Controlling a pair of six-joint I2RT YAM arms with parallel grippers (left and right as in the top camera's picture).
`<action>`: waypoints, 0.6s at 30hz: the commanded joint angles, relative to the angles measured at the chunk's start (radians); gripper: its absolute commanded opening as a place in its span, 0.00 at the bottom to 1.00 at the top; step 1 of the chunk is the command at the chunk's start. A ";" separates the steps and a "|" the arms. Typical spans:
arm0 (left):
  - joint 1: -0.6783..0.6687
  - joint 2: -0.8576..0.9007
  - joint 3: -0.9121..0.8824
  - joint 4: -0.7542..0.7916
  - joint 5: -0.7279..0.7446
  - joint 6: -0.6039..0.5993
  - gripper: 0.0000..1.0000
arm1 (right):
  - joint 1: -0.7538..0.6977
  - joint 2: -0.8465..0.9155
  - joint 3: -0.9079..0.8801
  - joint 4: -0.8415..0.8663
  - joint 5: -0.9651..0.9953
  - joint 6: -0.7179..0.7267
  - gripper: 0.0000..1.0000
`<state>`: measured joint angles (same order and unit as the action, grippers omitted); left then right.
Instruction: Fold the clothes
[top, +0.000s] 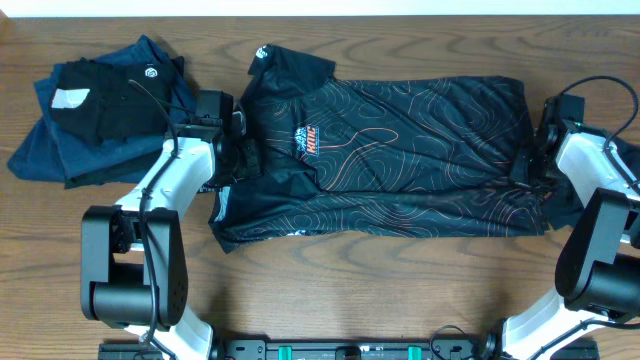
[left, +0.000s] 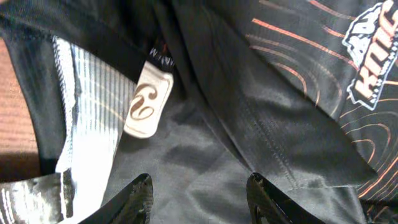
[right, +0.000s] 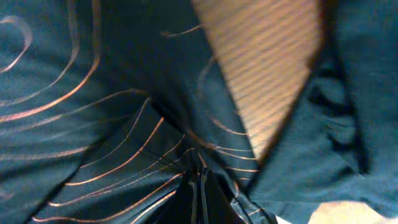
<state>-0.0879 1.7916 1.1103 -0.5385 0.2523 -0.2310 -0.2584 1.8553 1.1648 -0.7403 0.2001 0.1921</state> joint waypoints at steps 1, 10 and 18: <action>0.000 0.005 0.008 0.014 0.006 0.013 0.51 | -0.025 -0.023 -0.001 0.017 0.057 0.127 0.01; -0.001 0.005 0.008 0.074 0.006 0.009 0.51 | -0.023 -0.023 -0.001 0.049 0.039 0.141 0.01; -0.001 0.005 0.008 0.100 0.010 0.009 0.51 | -0.023 -0.023 -0.001 0.040 0.096 0.265 0.01</action>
<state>-0.0879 1.7916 1.1103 -0.4408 0.2565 -0.2310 -0.2771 1.8553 1.1648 -0.6998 0.2489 0.3874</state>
